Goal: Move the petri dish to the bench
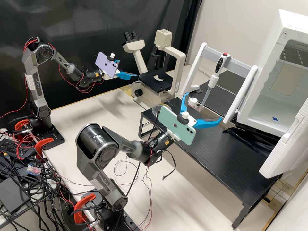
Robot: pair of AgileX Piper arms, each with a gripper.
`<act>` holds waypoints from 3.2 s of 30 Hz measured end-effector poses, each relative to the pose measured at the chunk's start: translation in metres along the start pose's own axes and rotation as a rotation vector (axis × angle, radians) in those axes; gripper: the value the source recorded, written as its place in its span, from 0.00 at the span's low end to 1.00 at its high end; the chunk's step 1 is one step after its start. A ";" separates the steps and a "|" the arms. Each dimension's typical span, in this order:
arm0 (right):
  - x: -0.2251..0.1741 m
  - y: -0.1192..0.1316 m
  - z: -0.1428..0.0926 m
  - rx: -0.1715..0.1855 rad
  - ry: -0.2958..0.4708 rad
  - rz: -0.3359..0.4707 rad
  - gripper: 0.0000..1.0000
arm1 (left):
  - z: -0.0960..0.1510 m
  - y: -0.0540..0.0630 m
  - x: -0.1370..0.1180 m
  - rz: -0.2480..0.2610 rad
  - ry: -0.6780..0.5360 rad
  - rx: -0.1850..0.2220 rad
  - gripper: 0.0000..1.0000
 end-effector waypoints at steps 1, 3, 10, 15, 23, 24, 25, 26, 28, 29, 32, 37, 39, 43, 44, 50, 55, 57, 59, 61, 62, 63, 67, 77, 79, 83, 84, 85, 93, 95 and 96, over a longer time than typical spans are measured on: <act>0.000 0.000 0.000 -0.005 0.000 0.000 1.00 | 0.000 0.000 0.000 0.000 0.000 0.000 1.00; 0.000 0.000 0.000 -0.010 0.000 0.000 1.00 | 0.000 0.000 0.000 0.000 0.000 0.000 1.00; 0.001 -0.003 0.003 -0.014 -0.012 -0.010 1.00 | 0.000 0.000 0.000 0.000 0.000 0.000 1.00; 0.001 -0.005 0.003 -0.008 -0.015 -0.016 1.00 | 0.000 0.000 0.000 0.000 0.000 0.000 1.00; -0.002 -0.007 0.004 -0.002 -0.023 -0.020 1.00 | 0.000 0.000 0.000 0.000 0.000 0.000 1.00; -0.002 -0.007 0.004 -0.005 -0.022 -0.021 1.00 | 0.000 0.000 0.000 0.000 0.000 0.000 1.00; -0.002 -0.008 0.003 -0.005 -0.021 -0.023 1.00 | 0.000 0.000 0.000 0.000 0.000 0.000 1.00; -0.002 -0.008 0.003 -0.003 -0.019 -0.025 1.00 | 0.000 0.000 0.000 0.000 0.000 0.000 1.00; -0.002 -0.009 0.003 -0.004 -0.018 -0.026 1.00 | 0.000 0.000 0.000 0.000 0.000 0.000 1.00; -0.002 -0.009 0.003 -0.005 -0.018 -0.027 1.00 | 0.000 0.000 0.000 0.000 0.000 0.000 1.00; -0.002 -0.010 0.001 -0.018 -0.013 -0.033 1.00 | 0.000 0.000 0.000 0.000 0.000 0.000 1.00; -0.002 -0.012 0.000 -0.023 -0.006 -0.041 1.00 | 0.000 0.000 0.000 0.000 0.000 0.000 1.00; -0.002 -0.012 0.000 -0.031 -0.006 -0.041 1.00 | 0.000 0.000 0.000 0.000 0.000 0.000 1.00; -0.002 -0.013 -0.001 -0.028 -0.004 -0.043 1.00 | 0.000 0.000 0.000 0.000 0.000 0.000 1.00; -0.002 -0.014 -0.002 -0.027 -0.003 -0.045 1.00 | 0.000 0.000 0.000 0.000 0.000 0.000 1.00; -0.002 -0.015 -0.002 -0.029 0.001 -0.049 1.00 | 0.000 0.000 0.000 0.000 0.000 0.000 1.00; -0.002 -0.015 -0.002 -0.027 -0.004 -0.046 1.00 | 0.000 0.000 0.000 0.000 0.000 0.000 1.00; -0.002 -0.015 -0.002 -0.029 -0.004 -0.046 1.00 | 0.000 0.000 0.000 0.000 0.000 0.000 1.00; -0.002 -0.015 -0.002 -0.029 -0.004 -0.046 1.00 | 0.000 0.000 0.000 0.000 0.000 0.000 1.00; -0.002 -0.016 -0.002 -0.025 -0.003 -0.048 1.00 | 0.000 0.000 0.000 0.000 0.000 0.000 1.00; -0.002 -0.016 -0.003 -0.025 -0.002 -0.049 1.00 | 0.000 0.000 0.000 0.000 0.000 0.000 1.00; -0.002 -0.016 -0.003 -0.024 0.000 -0.051 1.00 | 0.000 0.000 0.000 0.000 0.000 0.000 1.00; -0.002 -0.017 -0.004 -0.022 0.003 -0.055 1.00 | 0.000 0.000 0.000 0.000 0.000 0.000 1.00; -0.002 -0.018 -0.005 -0.041 0.006 -0.058 1.00 | 0.000 0.000 0.000 0.000 0.000 0.000 1.00; -0.003 -0.019 -0.006 -0.042 0.008 -0.060 1.00 | 0.000 0.000 0.000 0.000 0.000 0.000 1.00; -0.003 -0.021 -0.007 -0.052 0.013 -0.066 1.00 | 0.000 0.000 0.000 0.000 0.000 0.000 1.00; -0.003 -0.021 -0.007 -0.054 0.013 -0.066 1.00 | 0.000 0.000 0.000 0.000 0.000 0.000 1.00; -0.003 -0.021 -0.007 -0.055 0.013 -0.066 1.00 | 0.000 0.000 0.000 0.000 0.000 0.000 1.00; 0.000 -0.022 -0.006 -0.077 -0.021 -0.072 1.00 | 0.000 0.000 0.000 0.000 0.000 0.000 1.00; 0.004 -0.023 -0.004 -0.109 -0.073 -0.099 1.00 | 0.000 0.000 0.000 0.000 0.000 0.000 1.00; 0.008 -0.023 -0.004 -0.124 -0.097 -0.112 1.00 | 0.000 0.000 0.000 0.000 0.000 0.000 1.00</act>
